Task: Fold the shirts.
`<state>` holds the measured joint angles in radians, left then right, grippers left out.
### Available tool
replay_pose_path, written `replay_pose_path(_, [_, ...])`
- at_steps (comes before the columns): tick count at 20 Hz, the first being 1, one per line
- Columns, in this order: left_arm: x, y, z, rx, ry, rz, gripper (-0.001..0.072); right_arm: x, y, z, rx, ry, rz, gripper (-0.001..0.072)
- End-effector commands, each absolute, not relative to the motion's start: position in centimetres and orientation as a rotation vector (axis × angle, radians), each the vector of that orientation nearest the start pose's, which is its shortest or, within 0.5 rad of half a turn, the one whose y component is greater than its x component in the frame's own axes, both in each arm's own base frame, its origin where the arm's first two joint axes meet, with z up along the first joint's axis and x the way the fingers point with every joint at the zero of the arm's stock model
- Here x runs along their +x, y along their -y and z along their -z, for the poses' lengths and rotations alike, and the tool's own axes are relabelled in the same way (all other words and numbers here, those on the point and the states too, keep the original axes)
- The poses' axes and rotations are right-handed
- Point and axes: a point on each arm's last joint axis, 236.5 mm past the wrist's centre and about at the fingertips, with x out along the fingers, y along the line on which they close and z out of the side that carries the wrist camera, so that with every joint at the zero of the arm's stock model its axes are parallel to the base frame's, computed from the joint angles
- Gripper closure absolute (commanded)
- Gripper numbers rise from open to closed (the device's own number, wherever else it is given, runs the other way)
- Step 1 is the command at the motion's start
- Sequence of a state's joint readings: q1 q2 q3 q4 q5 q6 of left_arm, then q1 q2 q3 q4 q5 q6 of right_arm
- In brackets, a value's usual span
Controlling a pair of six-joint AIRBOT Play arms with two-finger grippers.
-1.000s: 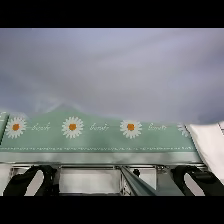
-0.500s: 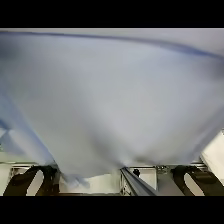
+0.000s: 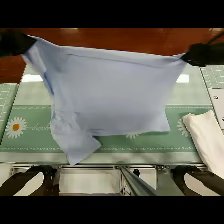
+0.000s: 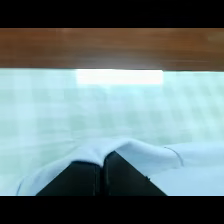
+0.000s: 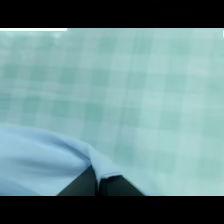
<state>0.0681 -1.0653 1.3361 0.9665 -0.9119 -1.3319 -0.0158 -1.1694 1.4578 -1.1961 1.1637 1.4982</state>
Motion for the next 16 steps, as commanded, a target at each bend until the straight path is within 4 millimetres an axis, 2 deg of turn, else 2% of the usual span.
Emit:
replay_pose_path(1, [49.7, 8.4, -17.2, -0.376, -0.598, 0.289, 0.0688, 49.3, -8.4, -12.1, 0.342, -0.932, -0.283, 0.0687])
replay_pose_path(4, [52.1, 8.7, -11.7, -0.418, -0.677, 0.256, 0.0687, 54.0, -9.5, -9.0, 0.449, -0.968, -0.291, 0.0686])
replay_pose_path(7, [52.6, 9.2, -7.4, -0.505, -0.780, 0.228, 0.0682, 56.7, -10.1, -6.3, 0.581, -1.016, -0.265, 0.0669])
replay_pose_path(8, [52.2, 9.4, -6.2, -0.519, -0.824, 0.229, 0.0540, 57.1, -10.2, -5.6, 0.638, -1.035, -0.269, 0.0398])
replay_pose_path(9, [51.6, 9.5, -5.3, -0.511, -0.867, 0.236, 0.0140, 57.0, -10.2, -5.2, 0.682, -1.053, -0.282, 0.0143])
replay_pose_path(10, [50.7, 9.2, -4.4, -0.492, -0.920, 0.240, 0.0000, 56.5, -9.8, -5.1, 0.701, -1.076, -0.286, 0.0090])
replay_pose_path(11, [49.3, 8.3, -3.5, -0.453, -0.990, 0.246, 0.0000, 55.9, -8.7, -4.9, 0.680, -1.097, -0.290, 0.0090])
replay_pose_path(12, [47.4, 6.6, -2.3, -0.407, -1.088, 0.232, 0.0001, 55.0, -7.2, -4.8, 0.643, -1.123, -0.290, 0.0093])
replay_pose_path(14, [42.9, 1.9, 0.0, -0.359, -1.288, 0.166, 0.0001, 50.8, -3.7, -3.9, 0.530, -1.268, -0.282, 0.0098])
replay_pose_path(16, [38.4, -1.8, 1.3, -0.426, -1.443, 0.109, 0.0001, 46.2, -0.3, -3.0, 0.369, -1.413, -0.266, 0.0098])
